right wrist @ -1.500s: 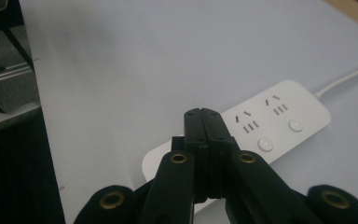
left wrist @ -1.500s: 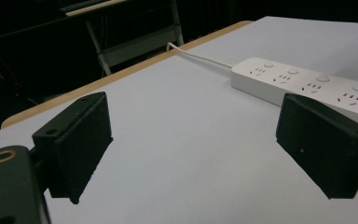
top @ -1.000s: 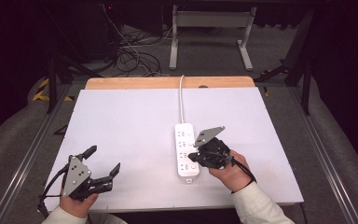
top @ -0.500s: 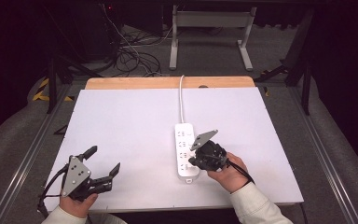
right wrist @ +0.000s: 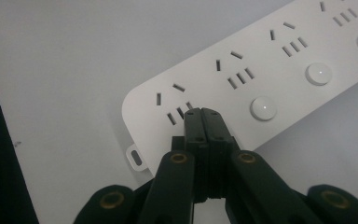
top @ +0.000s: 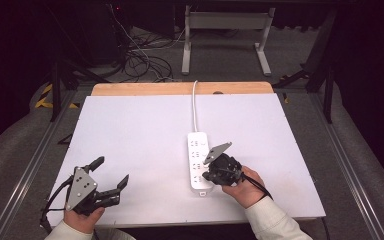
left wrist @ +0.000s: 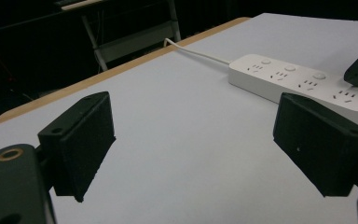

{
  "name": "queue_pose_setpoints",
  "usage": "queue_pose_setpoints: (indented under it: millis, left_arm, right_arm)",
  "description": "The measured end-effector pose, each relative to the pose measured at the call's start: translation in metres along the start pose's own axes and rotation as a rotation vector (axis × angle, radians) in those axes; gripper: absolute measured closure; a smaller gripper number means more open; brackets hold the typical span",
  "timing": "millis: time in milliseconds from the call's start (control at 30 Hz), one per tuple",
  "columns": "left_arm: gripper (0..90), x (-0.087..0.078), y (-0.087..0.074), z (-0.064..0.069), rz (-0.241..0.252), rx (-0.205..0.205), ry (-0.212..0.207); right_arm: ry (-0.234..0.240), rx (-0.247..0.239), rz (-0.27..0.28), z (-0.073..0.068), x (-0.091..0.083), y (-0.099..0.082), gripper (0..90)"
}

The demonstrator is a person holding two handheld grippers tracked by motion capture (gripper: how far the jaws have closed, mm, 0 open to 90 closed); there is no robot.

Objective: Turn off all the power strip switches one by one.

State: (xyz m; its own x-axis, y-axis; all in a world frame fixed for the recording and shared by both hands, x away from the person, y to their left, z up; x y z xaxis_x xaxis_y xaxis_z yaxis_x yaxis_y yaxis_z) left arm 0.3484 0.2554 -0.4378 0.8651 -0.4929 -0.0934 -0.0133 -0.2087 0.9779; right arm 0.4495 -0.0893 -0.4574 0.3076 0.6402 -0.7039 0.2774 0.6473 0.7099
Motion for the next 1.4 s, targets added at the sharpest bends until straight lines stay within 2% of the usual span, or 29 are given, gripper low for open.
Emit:
queue_pose_setpoints:
  millis: [367, 467, 767, 933, 1000, 1033, 1067, 1100, 1133, 1200, 1400]
  left_arm:
    - [13.1, 0.000, 0.000, 0.001, 0.002, 0.002, 0.000]
    - [13.1, 0.000, 0.000, 0.001, 0.004, 0.000, 0.001]
    - [13.1, 0.000, 0.000, 0.002, 0.005, 0.000, 0.004]
    - [13.1, 0.000, 0.000, 0.002, 0.007, 0.003, 0.006]
    - [13.1, -0.001, 0.001, 0.002, 0.008, 0.001, 0.006]
    - [13.1, -0.001, 0.001, 0.001, 0.009, 0.003, 0.006]
    - [13.1, -0.001, 0.001, 0.001, 0.009, 0.000, 0.005]
    - [13.1, -0.001, 0.001, 0.001, 0.010, 0.000, 0.006]
    - [13.1, -0.001, 0.000, 0.000, 0.009, 0.003, 0.007]
    - [13.1, 0.000, 0.000, 0.000, 0.008, -0.002, 0.007]
    - [13.1, -0.001, 0.001, 0.001, 0.014, 0.005, 0.007]
  right_arm:
    - [-0.006, -0.003, 0.007, -0.001, 0.000, -0.003, 90.0]
    - [-0.018, -0.019, 0.009, -0.003, 0.000, -0.003, 90.0]
    - [-0.007, 0.001, 0.011, -0.002, 0.001, -0.004, 90.0]
    - [-0.009, -0.005, 0.017, -0.002, 0.001, -0.004, 90.0]
    - [0.000, -0.009, 0.069, -0.001, -0.003, -0.003, 90.0]
    - [0.000, -0.009, 0.069, -0.001, -0.003, -0.003, 90.0]
    - [-0.015, -0.006, 0.096, 0.000, -0.007, 0.000, 90.0]
    - [-0.011, 0.018, 0.187, 0.002, -0.019, 0.006, 90.0]
    - [-0.011, 0.018, 0.187, 0.002, -0.019, 0.006, 90.0]
    - [-0.030, 0.014, 0.233, 0.002, -0.028, 0.014, 90.0]
    - [-0.049, -0.007, 0.226, 0.002, -0.026, 0.016, 90.0]
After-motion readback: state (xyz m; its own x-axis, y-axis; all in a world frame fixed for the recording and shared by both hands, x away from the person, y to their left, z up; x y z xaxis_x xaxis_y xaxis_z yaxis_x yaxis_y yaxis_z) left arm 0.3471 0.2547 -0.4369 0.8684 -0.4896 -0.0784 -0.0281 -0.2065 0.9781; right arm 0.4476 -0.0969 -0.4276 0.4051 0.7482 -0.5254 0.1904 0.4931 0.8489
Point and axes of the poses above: each handheld gripper's, and its own axes: x roughly forward along the jaws, y roughly out of its top, z roughly to its right, the point moved 2 cm from there along x, roughly forward along the jaws, and after that the axes turned 12 degrees about z, right-handed, at the moved point
